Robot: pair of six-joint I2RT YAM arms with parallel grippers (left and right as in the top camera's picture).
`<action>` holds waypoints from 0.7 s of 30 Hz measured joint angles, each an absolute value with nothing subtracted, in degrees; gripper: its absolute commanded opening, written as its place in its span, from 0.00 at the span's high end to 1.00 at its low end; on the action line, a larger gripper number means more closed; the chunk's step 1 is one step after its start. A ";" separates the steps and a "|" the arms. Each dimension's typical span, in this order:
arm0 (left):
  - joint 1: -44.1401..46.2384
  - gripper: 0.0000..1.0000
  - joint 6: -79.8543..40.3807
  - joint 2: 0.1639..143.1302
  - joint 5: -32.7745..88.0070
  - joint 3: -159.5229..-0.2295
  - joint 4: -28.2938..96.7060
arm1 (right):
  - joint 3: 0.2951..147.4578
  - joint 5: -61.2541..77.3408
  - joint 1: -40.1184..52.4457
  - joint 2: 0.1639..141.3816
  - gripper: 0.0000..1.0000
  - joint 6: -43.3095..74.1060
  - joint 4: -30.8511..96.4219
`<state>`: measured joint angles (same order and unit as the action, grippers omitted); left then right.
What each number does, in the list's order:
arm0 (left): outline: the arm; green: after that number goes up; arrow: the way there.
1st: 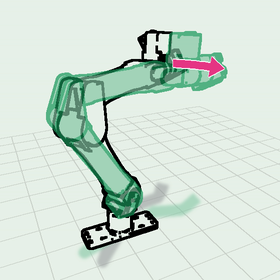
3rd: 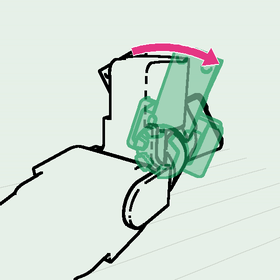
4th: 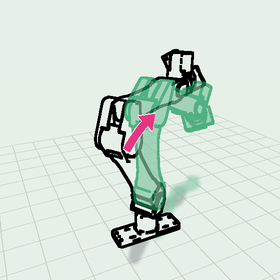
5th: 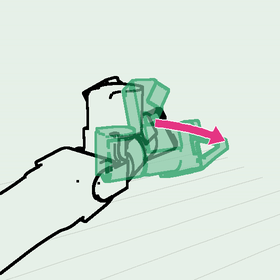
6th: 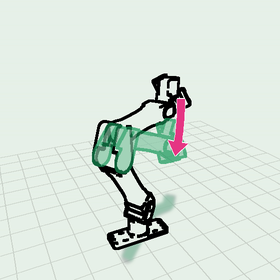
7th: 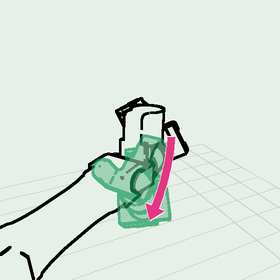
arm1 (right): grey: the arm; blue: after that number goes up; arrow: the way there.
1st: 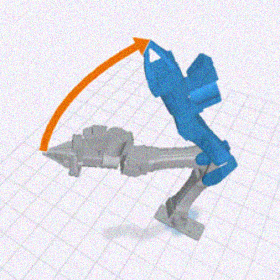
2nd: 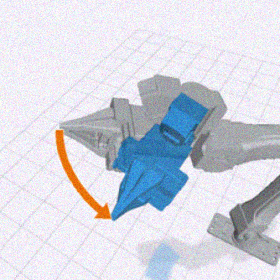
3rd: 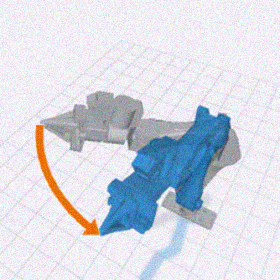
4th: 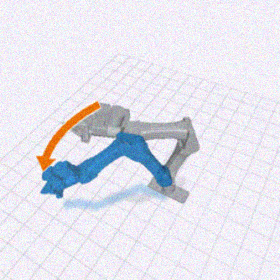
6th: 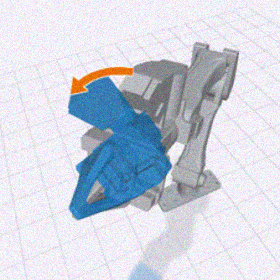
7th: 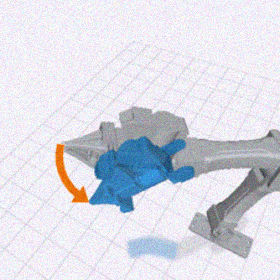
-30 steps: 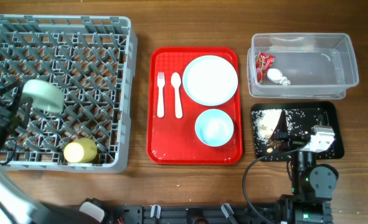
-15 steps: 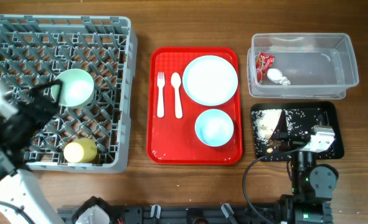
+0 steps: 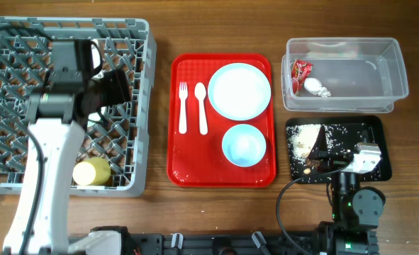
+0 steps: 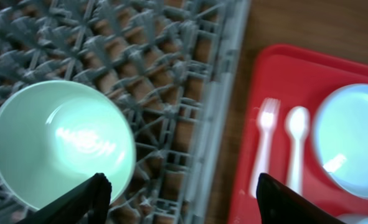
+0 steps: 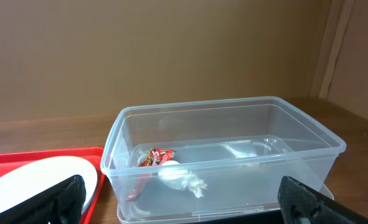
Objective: Sort waste into correct bins and load items into the dishwasher rack
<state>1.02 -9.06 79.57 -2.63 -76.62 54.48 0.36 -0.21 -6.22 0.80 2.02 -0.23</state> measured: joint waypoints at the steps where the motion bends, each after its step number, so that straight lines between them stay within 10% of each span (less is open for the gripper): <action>1: 1.04 0.43 -9.72 82.19 -5.06 -77.47 55.64 | 0.36 -0.19 -6.22 0.80 0.00 2.02 -0.23; 14: 1.39 0.60 -16.23 94.89 -16.78 -77.54 56.58 | 0.36 -0.19 -6.22 0.80 0.00 2.02 -0.23; 21: 2.74 0.96 -16.69 99.85 -16.88 -77.54 54.83 | 0.36 -0.19 -6.22 0.80 0.00 2.02 -0.23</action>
<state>2.74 -16.69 99.85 -16.88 -77.54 54.83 0.36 -0.19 -6.22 0.80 2.02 -0.23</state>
